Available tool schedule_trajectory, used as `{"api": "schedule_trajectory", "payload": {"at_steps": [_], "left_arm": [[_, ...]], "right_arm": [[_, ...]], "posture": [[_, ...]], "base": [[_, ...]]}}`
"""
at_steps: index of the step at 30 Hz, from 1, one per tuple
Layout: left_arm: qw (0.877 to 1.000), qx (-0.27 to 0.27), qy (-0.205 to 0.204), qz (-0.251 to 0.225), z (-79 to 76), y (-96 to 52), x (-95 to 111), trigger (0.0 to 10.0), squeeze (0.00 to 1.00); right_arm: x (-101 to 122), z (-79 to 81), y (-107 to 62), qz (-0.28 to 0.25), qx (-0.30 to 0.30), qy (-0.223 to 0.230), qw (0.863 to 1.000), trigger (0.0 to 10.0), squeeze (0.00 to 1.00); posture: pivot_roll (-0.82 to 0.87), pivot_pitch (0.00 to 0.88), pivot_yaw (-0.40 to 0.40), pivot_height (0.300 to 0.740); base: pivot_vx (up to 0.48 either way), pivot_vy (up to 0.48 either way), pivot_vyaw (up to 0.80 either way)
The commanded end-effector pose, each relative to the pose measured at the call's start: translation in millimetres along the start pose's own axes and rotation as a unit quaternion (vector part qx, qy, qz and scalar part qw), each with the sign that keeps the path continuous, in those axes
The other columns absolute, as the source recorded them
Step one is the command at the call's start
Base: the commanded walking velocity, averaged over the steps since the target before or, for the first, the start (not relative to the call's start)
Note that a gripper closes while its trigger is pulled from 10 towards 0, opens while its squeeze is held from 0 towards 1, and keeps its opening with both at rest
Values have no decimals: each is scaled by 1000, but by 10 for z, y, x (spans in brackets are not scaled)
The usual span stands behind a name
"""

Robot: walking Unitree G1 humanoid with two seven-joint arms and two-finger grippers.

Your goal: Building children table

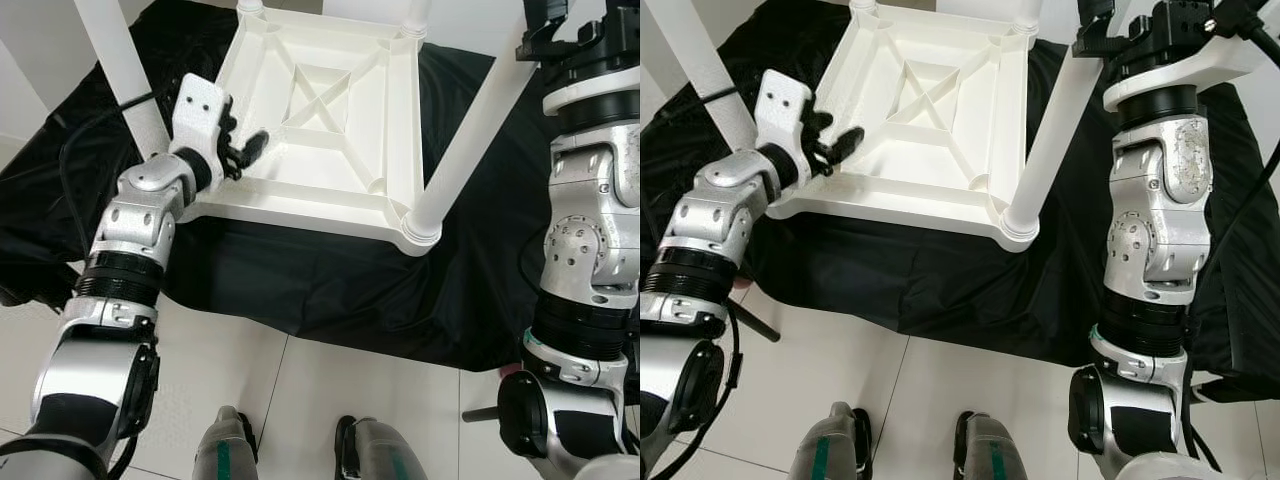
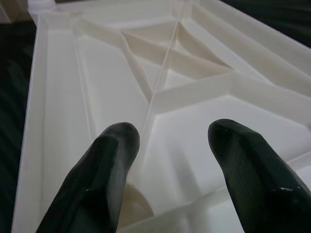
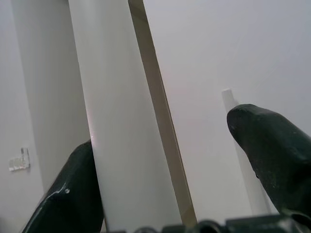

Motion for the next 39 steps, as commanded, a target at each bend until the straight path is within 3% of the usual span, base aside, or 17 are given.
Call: {"api": "schedule_trajectory", "payload": {"at_steps": [1, 7, 8, 10, 11, 14, 16, 18, 19, 31, 35, 37, 38, 39], "left_arm": [[1000, 18, 15, 0, -16, 65, 42, 10000, 0], [999, 33, 12, 6, 49, 88, 19, 10000, 0], [999, 48, 15, 14, 101, 83, -17, 10000, 0], [998, 54, 16, 17, 119, 79, -30, 10000, 0], [998, 57, 17, 17, 129, 82, -37, 10000, 0], [998, 63, 14, 22, 149, 79, -67, 10000, 0], [997, 74, 2, 32, 158, 58, -147, 10000, 0], [996, 76, -2, 35, 157, 51, -170, 10000, 0], [996, 81, -6, 37, 157, 44, -194, 10000, 0], [992, 104, -40, 53, 147, 30, -335, 10000, 0], [991, 115, -37, 61, 189, 12, -376, 10000, 0], [989, 129, -31, 67, 259, 0, -369, 10000, 0], [989, 129, -31, 67, 259, 0, -369, 10000, 0], [988, 138, -24, 70, 308, -7, -348, 10000, 0]], "right_arm": [[76, 53, 25, -13, 6, -2, 1000, 10000, 0], [106, 77, 27, -16, 10, -3, 1000, 10000, 0], [130, 80, 33, -18, 11, -3, 1000, 8392, 0], [140, 82, 35, -20, 12, -3, 1000, 8392, 0], [144, 83, 37, -20, 12, -3, 1000, 4863, 0], [162, 89, 44, -22, 13, -4, 1000, 4863, 0], [185, 104, 56, -24, 16, 0, 1000, 824, 0], [192, 109, 60, -25, 17, 2, 1000, 824, 0], [196, 120, 62, -24, 20, 2, 1000, 0, 0], [321, 104, 63, -42, 0, -8, 999, 0, 0], [374, -41, -23, -53, -66, -24, 996, 0, 0], [357, -277, -158, -52, -142, -36, 988, 0, 0], [357, -277, -158, -52, -142, -36, 988, 0, 0], [344, -392, -234, -47, -177, -50, 982, 0, 0]], "posture": [[-53, 96, 7, 740], [-58, 96, 10, 740], [-58, 95, 8, 740], [-58, 95, 8, 740], [-58, 95, 8, 740], [-58, 95, 8, 740], [-59, 90, 9, 740], [-59, 90, 9, 740], [-61, 87, 8, 740], [-70, 88, 17, 740], [-74, 98, 25, 740], [-76, 100, 28, 740], [-76, 100, 28, 740], [-78, 104, 32, 740]], "base": [[0, 0, 0], [0, 0, 0], [0, 0, 0], [0, 0, 0], [0, 0, 0], [0, 0, 0], [0, 0, 0], [0, 0, 0], [0, 0, 0], [0, 0, 0], [0, 0, 0], [0, 0, 0], [0, 0, 0], [0, 0, 0]]}}
Point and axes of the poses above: a point about 5 cm out from each wrist's last joint towards the gripper, its own y axis pointing out of the wrist towards the gripper, its own x axis along the axis of the wrist's last joint, z = x × y, the point moved 3 cm from there along y, pointing out of the wrist towards the gripper, and after that the axes turned 14 degrees about y, right-handed, at the moved point
